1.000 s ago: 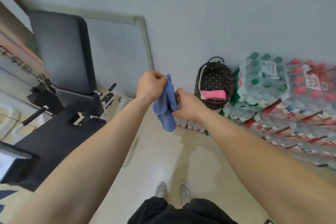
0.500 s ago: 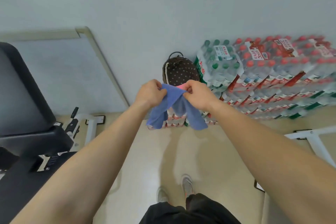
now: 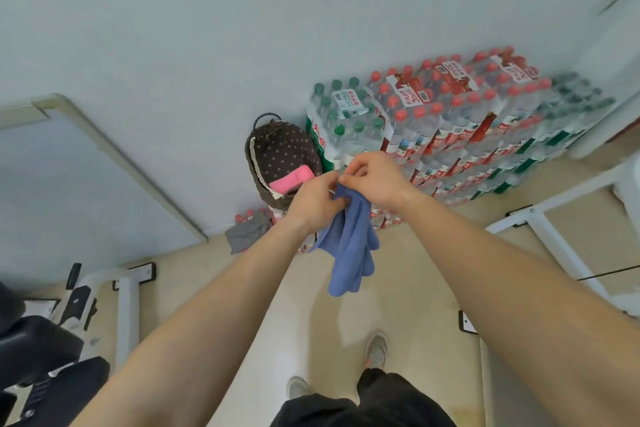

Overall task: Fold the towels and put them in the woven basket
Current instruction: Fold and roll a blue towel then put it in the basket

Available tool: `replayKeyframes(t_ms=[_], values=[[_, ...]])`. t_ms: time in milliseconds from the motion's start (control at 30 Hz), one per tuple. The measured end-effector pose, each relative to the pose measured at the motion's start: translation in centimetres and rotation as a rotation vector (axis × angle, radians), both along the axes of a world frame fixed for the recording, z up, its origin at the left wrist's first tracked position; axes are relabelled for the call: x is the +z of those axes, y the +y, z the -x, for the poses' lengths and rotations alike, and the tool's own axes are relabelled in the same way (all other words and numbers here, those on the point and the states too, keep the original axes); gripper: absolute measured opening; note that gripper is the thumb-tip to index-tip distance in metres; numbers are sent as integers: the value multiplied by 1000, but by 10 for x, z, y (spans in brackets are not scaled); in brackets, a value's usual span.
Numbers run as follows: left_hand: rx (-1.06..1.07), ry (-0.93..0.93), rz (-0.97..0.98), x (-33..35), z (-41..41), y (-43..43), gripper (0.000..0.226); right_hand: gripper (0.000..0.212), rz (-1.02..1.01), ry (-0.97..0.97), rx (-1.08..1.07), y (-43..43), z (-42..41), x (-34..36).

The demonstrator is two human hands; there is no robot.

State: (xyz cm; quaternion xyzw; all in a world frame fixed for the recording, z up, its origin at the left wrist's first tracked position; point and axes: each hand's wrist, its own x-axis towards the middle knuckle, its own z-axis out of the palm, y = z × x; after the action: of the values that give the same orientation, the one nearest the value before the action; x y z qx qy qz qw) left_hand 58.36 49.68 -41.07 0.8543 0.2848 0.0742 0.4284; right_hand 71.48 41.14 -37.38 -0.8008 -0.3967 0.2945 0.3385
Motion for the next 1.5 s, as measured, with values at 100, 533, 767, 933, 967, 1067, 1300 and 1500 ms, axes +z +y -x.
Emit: replayKeyframes(t_ms=[100,533,767,933,967,1067,1300,1500], values=[[-4,-20,18,1,-35,-2,17,12,11,19,30,-13,-38,2],[-95,69,-233,33,-204,-9,15,30,289,-90,210,-82,-233,-11],[-134,166,-321,38,-250,27,11,31,299,-241,109,-69,-320,6],[5,228,-323,34,-274,69,18,31,295,-408,125,-28,-370,32],[17,249,-333,32,-279,79,20,30,326,-442,136,-19,-381,34],[64,344,-373,30,-298,106,18,31,429,-542,148,7,-411,40],[240,328,-380,28,-356,184,28,16,552,-665,66,79,-475,32],[342,272,-300,2,-393,232,24,30,529,-749,-67,138,-522,14]])
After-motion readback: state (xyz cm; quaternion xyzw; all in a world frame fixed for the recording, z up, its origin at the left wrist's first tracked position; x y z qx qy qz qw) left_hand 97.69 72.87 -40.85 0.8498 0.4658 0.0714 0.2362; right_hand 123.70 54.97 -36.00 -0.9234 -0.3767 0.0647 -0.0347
